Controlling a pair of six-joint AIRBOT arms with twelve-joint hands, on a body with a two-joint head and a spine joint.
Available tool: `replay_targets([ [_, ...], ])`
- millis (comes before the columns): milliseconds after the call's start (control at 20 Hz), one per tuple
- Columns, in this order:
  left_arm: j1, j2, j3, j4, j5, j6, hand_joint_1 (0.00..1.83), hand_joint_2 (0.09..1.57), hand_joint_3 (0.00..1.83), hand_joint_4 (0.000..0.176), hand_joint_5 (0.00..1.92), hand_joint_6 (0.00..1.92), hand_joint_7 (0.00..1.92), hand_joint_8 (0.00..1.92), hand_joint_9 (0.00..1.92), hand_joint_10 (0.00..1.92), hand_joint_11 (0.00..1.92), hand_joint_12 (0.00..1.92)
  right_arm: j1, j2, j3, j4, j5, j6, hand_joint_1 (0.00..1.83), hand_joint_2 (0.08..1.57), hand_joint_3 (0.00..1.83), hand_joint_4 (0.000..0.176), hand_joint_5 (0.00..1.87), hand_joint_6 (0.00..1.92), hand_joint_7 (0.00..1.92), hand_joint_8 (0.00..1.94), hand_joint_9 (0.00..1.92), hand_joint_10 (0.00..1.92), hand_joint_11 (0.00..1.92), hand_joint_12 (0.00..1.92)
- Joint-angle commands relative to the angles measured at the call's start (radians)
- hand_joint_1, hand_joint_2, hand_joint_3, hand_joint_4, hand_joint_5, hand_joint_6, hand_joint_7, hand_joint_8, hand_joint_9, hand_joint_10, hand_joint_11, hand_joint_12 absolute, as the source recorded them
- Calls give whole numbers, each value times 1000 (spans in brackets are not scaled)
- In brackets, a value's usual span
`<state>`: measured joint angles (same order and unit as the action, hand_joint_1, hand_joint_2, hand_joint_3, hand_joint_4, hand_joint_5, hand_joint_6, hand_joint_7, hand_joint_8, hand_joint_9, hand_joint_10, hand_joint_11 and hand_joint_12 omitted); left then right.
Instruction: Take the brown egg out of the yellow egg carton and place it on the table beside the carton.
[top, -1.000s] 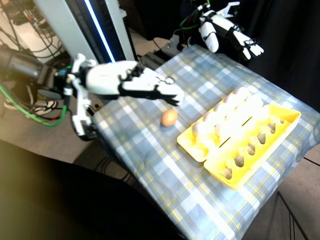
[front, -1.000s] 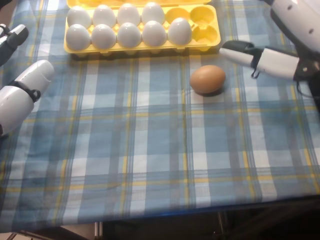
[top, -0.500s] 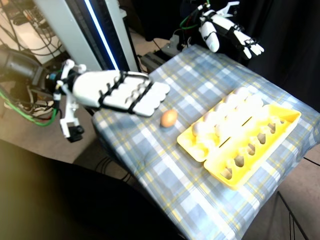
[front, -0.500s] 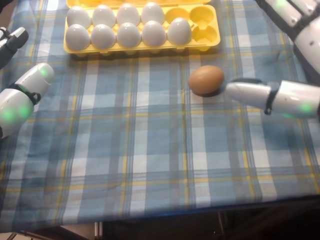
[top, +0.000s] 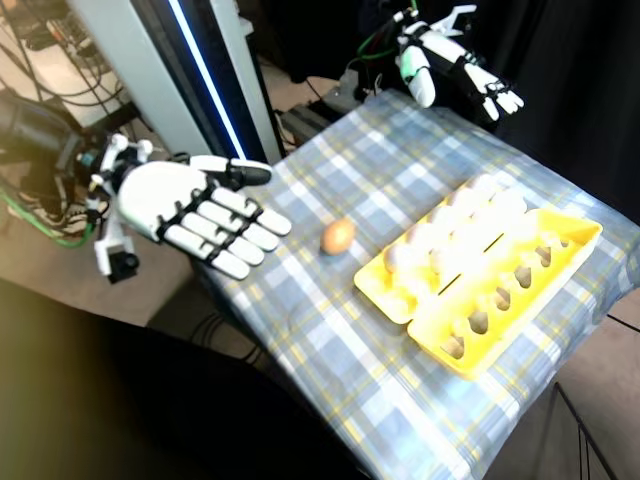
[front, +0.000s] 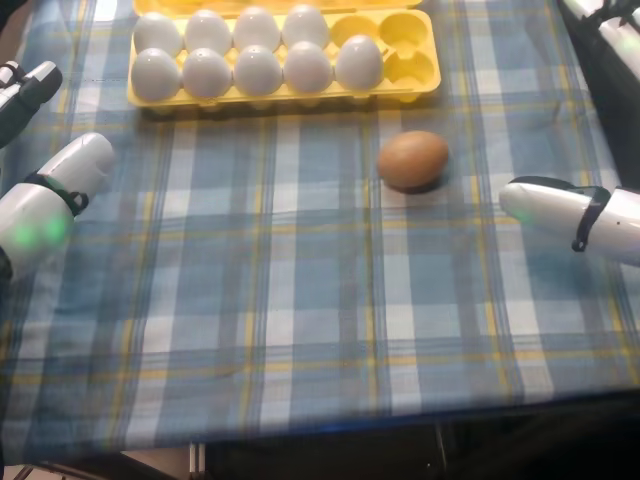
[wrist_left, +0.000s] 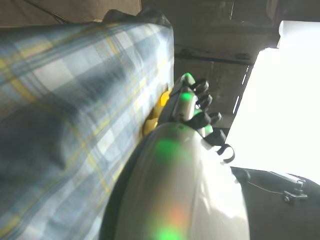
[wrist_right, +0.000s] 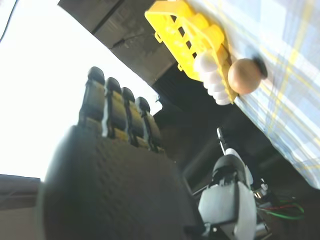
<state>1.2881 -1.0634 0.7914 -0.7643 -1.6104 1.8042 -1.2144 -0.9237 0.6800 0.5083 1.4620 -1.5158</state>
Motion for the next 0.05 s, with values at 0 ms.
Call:
replay_targets([
  [0,-5,-2,9,42,-122,-9,181,1218,1,36,342,1,159,0,72,1,0,0,0,-3,-1,-32,136,5,0,929,5,0,0,0,0,0,0,0,0,0],
])
